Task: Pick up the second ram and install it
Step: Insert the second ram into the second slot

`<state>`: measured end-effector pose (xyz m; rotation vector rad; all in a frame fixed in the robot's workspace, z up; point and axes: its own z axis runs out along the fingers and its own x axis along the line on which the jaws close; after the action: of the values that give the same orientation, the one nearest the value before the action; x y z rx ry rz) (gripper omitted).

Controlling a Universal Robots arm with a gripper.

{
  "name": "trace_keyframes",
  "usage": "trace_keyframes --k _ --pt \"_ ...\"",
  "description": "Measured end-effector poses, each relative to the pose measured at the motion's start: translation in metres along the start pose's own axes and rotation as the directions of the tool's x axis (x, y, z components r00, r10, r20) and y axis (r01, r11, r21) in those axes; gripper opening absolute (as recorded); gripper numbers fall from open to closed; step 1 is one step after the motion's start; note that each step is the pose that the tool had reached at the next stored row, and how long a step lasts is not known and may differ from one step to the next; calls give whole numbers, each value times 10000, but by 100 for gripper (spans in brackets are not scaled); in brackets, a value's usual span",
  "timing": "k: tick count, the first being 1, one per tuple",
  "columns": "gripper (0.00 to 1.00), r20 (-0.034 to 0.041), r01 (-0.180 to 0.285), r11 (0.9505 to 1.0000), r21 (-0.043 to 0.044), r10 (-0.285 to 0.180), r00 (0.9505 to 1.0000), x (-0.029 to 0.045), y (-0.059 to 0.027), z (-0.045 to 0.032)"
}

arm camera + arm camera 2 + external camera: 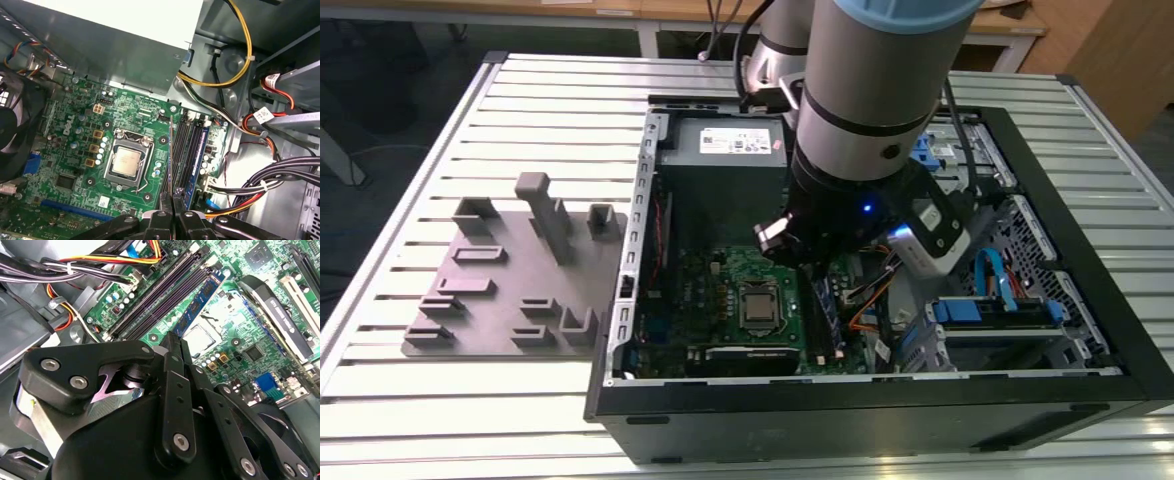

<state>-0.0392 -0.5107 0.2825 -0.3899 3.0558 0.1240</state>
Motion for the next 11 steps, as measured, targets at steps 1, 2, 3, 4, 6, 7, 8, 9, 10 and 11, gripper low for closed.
trace_keyframes --k 1,2,3,4,6,7,8,9,10,11 --pt "13 4 -50 10000 4 50 10000 0 0 0" --pt "13 8 -106 9999 7 106 9999 0 0 1" --pt "13 12 -157 9999 11 157 9999 0 0 1" --pt "13 16 -207 9998 14 207 9998 0 0 1" --pt "13 23 -308 9995 21 308 9995 0 0 1" --pt "13 27 -358 9994 24 358 9994 0 0 1" --pt "13 31 -411 9992 28 410 9992 0 0 1" --pt "13 34 -459 9989 31 459 9989 0 0 2" --pt "13 38 -506 9987 34 506 9987 0 0 2" --pt "13 41 -554 9985 37 553 9985 0 0 2"
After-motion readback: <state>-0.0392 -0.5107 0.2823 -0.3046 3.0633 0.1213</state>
